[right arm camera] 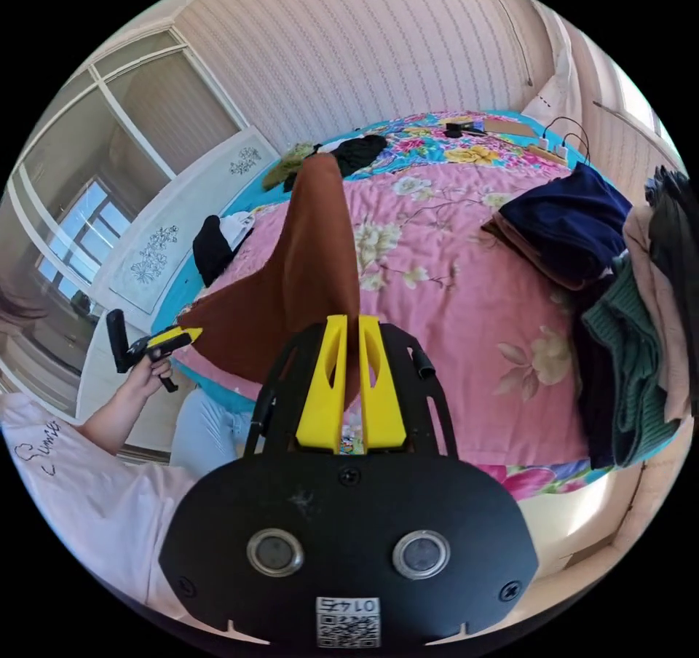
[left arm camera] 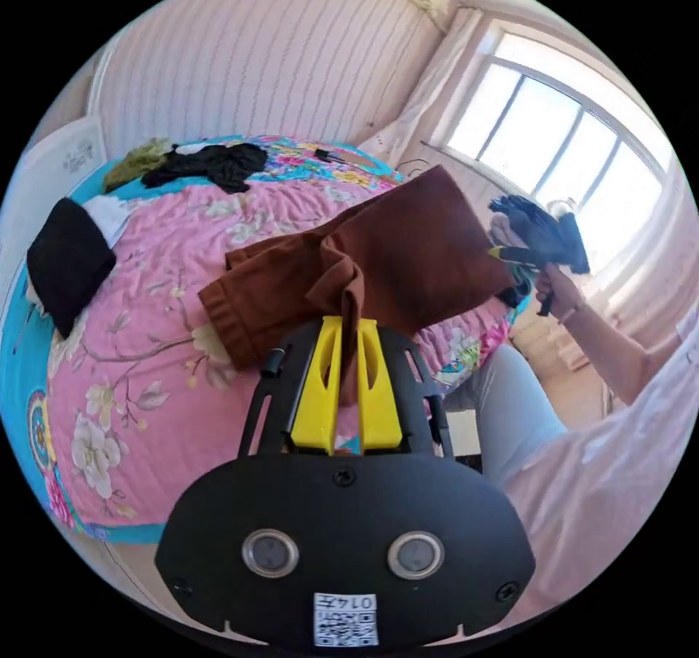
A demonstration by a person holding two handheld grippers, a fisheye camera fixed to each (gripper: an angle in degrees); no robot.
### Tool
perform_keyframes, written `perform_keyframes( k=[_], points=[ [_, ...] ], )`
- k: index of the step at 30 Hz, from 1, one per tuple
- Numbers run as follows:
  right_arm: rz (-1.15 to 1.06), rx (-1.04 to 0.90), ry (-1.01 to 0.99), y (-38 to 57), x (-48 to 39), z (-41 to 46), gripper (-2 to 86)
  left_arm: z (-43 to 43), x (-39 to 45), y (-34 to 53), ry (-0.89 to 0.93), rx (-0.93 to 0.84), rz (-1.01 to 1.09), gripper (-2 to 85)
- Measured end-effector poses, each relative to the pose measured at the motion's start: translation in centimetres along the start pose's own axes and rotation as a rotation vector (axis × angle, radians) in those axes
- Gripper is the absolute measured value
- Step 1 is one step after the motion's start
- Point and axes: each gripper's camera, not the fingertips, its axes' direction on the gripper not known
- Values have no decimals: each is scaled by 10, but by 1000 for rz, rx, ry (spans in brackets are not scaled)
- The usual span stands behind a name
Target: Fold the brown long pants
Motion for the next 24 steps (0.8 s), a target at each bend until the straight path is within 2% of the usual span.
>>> perform_keyframes(
  k=[1,3,6,10,13,16,20,24],
  points=[
    [17,-9,7,0,7,-1,10,5,10,1,37,-24,47,33],
    [107,-33,28,7,35,-1,6,39,31,11,195,-208,71,40],
    [304,-103,82,27,76,8,0,75,19,39,244,-331,-58,47],
    [333,-97,47,38,87,-7,0,49,-12,46,307,-262,-180,42],
    [268,-83,97,28,78,-24,4,12,-45,41,268,-310,-150,22],
    [149,-46,108,-1,59,-31,23,-25,-89,29,74,-250,-181,11],
    [-79,-65,84,-71,11,-1,84,-21,-130,-9,-105,-166,-231,77],
    [-254,-160,-20,-151,-44,60,139,38,-167,-39,29,-95,-381,112]
  ],
)
